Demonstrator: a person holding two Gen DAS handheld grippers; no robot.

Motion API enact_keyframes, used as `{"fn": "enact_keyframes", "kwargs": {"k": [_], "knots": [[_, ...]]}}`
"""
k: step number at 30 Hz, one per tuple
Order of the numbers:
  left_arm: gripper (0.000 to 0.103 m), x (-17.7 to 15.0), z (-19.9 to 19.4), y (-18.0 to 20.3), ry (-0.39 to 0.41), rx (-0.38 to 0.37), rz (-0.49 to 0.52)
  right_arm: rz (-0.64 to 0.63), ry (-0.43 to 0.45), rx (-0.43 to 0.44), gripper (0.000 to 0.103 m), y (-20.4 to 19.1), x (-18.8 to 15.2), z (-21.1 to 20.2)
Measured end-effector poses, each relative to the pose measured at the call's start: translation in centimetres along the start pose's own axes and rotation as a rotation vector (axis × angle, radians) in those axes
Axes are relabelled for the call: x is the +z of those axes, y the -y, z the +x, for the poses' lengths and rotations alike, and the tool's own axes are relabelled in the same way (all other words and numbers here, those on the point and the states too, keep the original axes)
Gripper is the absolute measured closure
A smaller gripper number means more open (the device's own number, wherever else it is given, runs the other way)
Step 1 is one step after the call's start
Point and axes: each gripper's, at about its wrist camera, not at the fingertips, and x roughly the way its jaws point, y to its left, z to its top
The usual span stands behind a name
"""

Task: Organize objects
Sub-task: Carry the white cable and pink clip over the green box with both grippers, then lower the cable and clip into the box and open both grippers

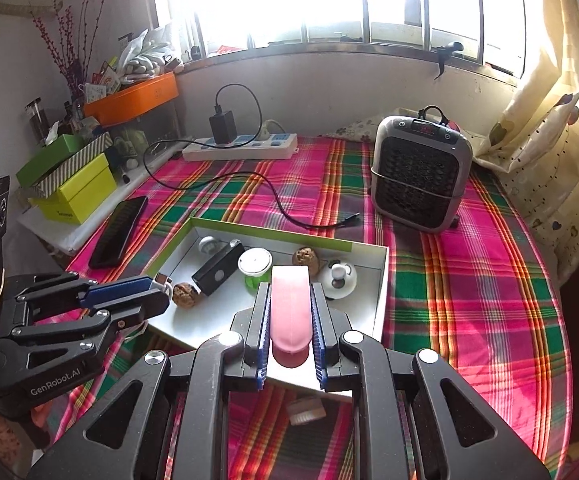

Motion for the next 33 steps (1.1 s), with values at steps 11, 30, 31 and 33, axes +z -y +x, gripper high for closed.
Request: {"fn": "enact_keyframes", "kwargs": {"k": [11, 30, 31, 33], "knots": [[0.088, 0.4, 3.5, -1.0, -0.051, 0.012, -0.022, 0.005, -0.084, 0.031, 0.085, 0.3, 0.6, 5.3], [0.088, 0.1, 7.5, -1.7, -0.13, 0.03, -0.03, 0.004, -0.184, 0.06, 0.084, 0.8, 0.0, 9.8], [0.088, 0.1, 7.6, -1.7, -0.132, 0.033, -0.031, 0.003, -0.185, 0.06, 0.084, 0.7, 0.0, 9.9], [0.088, 0.1, 7.8, -1.8, -0.135, 0.033, -0.035, -0.004, -0.188, 0.055, 0.084, 0.6, -0.1, 10.1]]}}
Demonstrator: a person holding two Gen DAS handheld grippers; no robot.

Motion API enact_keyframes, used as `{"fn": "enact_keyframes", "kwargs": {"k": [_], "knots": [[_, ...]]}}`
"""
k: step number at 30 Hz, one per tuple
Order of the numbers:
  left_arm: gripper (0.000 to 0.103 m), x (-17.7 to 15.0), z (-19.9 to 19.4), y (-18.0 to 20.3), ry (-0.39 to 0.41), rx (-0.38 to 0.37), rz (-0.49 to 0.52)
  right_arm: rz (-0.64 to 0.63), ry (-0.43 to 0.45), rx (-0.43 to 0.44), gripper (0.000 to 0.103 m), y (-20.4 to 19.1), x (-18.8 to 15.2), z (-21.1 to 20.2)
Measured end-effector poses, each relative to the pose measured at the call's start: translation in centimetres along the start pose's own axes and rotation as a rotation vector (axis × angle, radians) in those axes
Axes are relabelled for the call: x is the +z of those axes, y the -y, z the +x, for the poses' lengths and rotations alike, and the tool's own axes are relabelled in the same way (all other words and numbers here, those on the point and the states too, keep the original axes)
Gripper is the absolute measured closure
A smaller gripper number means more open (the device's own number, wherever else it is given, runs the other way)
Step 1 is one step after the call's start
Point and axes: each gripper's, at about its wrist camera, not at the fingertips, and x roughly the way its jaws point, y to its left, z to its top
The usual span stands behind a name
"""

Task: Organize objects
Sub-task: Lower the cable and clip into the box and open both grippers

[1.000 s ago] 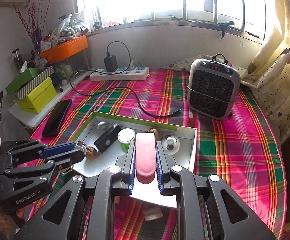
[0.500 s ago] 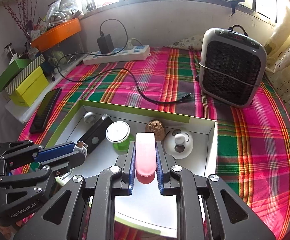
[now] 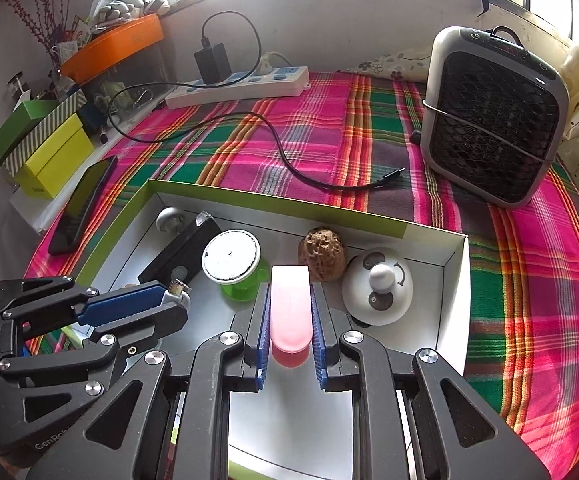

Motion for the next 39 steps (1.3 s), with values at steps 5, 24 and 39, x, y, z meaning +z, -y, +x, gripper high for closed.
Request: {"fn": "enact_keyframes", "kwargs": {"k": [5, 24, 39], "knots": [[0.088, 0.0, 0.4, 0.0, -0.003, 0.015, 0.002, -0.005, -0.006, -0.006, 0.084, 0.0, 0.0, 0.4], [0.087, 0.0, 1.1, -0.1, -0.013, 0.023, 0.001, -0.003, -0.013, -0.025, 0.084, -0.1, -0.2, 1.1], [0.087, 0.0, 1.2, 0.0, -0.014, 0.042, 0.011, 0.014, -0.003, -0.037, 0.084, 0.2, -0.2, 1.1]]}}
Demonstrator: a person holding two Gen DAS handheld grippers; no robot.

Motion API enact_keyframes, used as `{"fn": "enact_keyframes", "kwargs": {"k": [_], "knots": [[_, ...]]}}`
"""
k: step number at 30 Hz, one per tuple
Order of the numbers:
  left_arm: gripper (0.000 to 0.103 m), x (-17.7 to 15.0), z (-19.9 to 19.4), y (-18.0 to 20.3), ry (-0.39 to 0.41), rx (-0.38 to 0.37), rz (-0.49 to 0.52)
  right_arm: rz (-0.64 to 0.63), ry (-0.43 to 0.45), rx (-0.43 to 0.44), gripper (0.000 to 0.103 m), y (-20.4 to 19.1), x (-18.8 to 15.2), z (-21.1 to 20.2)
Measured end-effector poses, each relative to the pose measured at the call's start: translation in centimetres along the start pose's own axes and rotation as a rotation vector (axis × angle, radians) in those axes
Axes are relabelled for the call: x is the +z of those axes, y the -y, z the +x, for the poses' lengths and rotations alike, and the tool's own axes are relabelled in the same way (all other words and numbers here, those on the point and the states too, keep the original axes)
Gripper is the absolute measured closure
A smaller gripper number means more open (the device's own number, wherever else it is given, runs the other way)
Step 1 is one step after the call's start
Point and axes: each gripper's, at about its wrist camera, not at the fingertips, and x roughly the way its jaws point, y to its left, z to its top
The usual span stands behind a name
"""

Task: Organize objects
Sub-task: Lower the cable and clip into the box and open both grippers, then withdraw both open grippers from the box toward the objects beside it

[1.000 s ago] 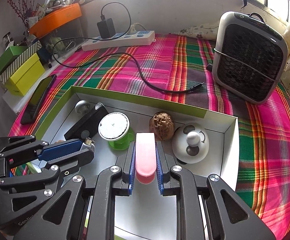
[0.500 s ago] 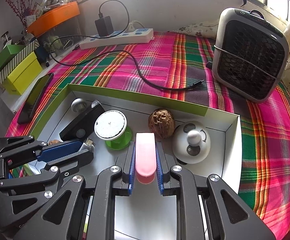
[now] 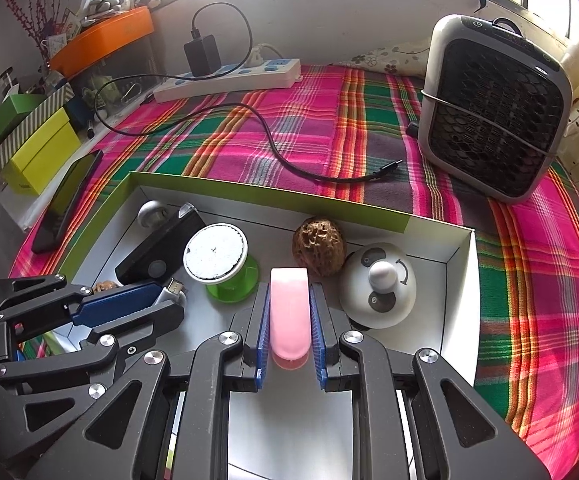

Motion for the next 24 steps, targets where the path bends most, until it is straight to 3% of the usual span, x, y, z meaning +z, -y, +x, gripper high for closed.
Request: {"fn": "enact_keyframes", "kwargs": {"k": [4, 8, 24], "knots": [[0.084, 0.0, 0.0, -0.1, 0.0, -0.002, -0.005, -0.001, 0.002, 0.002, 0.08, -0.1, 0.0, -0.1], [0.077, -0.1, -0.1, 0.1, 0.001, 0.022, 0.003, -0.003, 0.005, -0.008, 0.067, -0.1, -0.2, -0.1], [0.072, -0.8, -1.8, 0.3, 0.034, 0.051, 0.008, 0.01, 0.042, -0.001, 0.06, -0.4, -0.8, -1.8]]}}
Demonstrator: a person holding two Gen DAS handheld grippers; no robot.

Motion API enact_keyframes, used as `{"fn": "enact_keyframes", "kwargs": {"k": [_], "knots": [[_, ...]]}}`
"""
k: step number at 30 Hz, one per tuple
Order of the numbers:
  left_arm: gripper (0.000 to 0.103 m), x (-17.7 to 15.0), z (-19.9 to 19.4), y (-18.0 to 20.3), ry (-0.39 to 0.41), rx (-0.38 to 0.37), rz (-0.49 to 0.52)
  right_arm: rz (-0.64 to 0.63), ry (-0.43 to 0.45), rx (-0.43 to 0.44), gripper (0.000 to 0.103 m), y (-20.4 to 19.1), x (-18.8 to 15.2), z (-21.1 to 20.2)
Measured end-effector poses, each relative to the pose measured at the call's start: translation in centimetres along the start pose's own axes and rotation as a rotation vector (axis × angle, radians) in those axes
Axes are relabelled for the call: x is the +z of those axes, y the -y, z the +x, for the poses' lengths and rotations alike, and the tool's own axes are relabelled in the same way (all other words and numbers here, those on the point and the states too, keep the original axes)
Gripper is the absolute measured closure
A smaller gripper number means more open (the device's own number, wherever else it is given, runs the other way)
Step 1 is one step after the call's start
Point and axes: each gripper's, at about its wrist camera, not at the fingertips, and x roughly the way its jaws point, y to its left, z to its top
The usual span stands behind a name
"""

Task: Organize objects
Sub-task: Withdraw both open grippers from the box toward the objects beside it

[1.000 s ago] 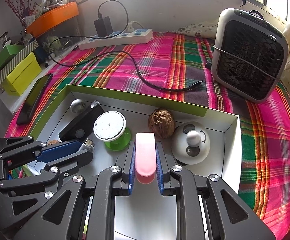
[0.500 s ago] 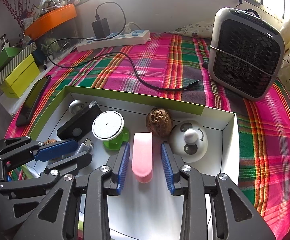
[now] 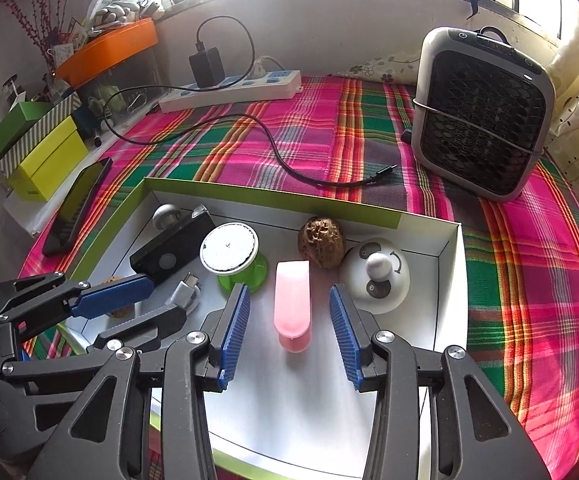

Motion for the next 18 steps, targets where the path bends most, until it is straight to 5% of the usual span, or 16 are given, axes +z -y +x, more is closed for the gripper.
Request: {"fn": "enact_keyframes", "kwargs": {"k": [18], "knots": [[0.071, -0.9, -2.4, -0.1, 0.037, 0.022, -0.004, 0.012, 0.031, -0.014, 0.06, -0.6, -0.9, -2.0]]}}
